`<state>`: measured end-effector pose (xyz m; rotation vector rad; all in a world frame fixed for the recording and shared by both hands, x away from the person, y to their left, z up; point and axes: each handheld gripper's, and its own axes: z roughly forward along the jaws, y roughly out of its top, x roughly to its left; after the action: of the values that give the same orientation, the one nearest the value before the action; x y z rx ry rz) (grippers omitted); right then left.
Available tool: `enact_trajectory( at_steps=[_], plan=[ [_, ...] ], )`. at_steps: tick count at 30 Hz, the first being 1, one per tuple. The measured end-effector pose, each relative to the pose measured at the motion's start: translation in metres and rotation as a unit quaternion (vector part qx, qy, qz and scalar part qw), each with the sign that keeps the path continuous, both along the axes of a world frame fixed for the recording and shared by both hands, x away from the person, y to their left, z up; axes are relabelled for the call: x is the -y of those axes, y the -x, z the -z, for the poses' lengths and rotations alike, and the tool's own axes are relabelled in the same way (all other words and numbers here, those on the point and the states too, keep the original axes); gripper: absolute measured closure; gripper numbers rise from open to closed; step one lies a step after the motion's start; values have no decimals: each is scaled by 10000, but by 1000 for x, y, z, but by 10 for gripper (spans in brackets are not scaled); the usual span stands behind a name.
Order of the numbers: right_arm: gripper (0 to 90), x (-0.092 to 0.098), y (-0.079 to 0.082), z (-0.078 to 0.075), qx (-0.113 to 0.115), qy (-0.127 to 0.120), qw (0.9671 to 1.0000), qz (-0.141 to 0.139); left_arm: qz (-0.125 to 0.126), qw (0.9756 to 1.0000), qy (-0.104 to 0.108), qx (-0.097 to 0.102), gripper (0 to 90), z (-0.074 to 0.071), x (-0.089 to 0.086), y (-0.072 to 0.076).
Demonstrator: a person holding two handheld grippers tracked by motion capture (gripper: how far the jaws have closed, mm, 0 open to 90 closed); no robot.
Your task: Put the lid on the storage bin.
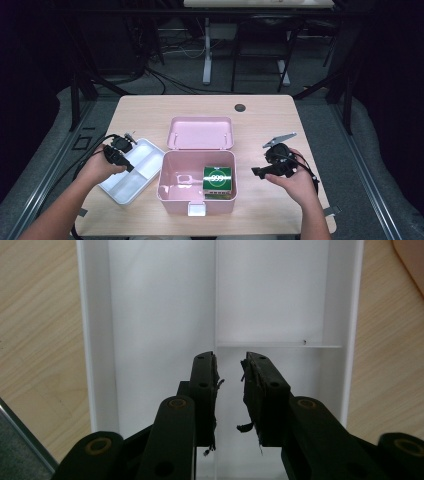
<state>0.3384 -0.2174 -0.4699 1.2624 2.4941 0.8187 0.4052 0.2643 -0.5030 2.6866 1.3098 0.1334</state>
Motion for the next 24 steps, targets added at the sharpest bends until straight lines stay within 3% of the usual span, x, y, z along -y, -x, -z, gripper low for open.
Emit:
enact_trajectory(
  at_steps=[19, 24],
  plan=[
    [311, 2, -1, 2, -33, -58, 10000, -2, -21, 9988, -308, -371, 793, 19, 3, -14],
    [311, 1, -1, 2, -28, -47, 10000, 6, -111, 9987, -225, -445, 807, 27, 0, -15]
  ],
)
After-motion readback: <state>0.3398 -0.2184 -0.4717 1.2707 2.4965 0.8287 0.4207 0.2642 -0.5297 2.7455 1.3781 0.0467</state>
